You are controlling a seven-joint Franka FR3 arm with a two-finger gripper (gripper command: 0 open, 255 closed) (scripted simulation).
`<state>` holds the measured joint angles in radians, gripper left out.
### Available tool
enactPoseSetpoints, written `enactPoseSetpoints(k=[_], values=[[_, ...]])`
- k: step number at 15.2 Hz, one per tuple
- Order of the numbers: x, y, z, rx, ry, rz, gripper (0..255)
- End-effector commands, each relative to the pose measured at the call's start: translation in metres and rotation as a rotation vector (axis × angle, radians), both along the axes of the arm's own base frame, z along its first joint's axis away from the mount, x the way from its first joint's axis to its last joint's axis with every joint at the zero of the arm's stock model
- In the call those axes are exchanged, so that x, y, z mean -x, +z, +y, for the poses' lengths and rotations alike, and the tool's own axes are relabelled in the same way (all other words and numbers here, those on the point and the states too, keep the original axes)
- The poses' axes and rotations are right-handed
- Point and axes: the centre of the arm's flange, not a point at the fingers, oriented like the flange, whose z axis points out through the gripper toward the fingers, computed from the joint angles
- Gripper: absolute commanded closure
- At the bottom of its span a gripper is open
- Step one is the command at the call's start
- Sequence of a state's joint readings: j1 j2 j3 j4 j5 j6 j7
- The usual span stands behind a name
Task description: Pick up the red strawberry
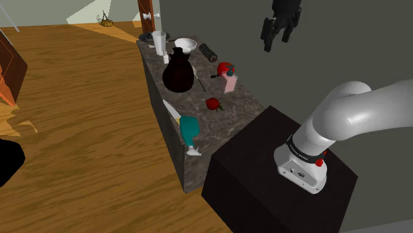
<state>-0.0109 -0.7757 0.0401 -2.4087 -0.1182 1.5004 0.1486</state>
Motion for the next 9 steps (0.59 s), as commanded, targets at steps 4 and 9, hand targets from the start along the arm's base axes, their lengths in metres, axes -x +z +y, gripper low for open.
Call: enactPoseSetpoints(k=[4,9], values=[[-0.016,-0.035,-0.002,0.006,0.05,-0.009,0],[-0.044,-0.092,-0.004,0.016,0.134,-0.025,0]])
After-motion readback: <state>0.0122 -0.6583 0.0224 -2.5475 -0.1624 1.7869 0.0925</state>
